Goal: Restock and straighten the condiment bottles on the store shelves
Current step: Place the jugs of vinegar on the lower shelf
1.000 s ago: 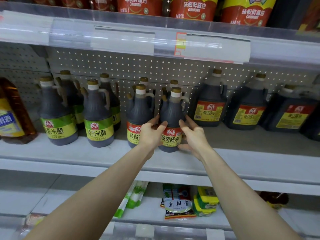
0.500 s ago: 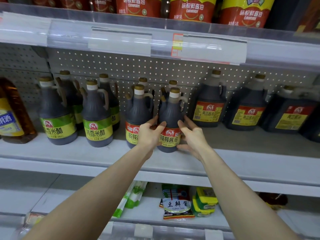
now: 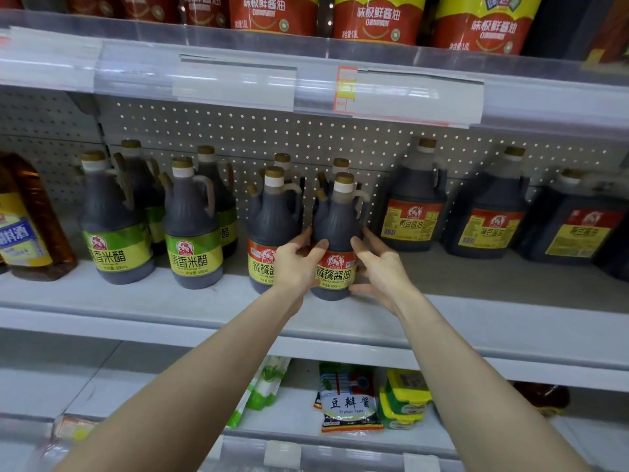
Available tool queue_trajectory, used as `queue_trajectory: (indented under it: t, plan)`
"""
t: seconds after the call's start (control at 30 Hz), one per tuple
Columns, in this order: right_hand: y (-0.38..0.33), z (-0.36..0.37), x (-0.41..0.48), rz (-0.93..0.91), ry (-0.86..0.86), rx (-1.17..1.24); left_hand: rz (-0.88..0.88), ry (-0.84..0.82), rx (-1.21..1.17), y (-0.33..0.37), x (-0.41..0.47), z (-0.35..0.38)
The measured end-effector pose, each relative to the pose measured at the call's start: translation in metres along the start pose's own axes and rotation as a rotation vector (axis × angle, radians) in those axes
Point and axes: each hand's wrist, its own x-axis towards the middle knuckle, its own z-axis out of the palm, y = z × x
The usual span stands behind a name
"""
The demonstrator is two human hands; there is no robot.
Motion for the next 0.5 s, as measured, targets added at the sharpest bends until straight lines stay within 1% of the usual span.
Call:
queue_trajectory:
  t: [0.5]
  plan:
    - [-0.0004, -0.0013, 0.0023, -0.014, -0.002, -0.011, 0.002, 0.017, 0.042, -0.0003, -0.0002, 0.0013]
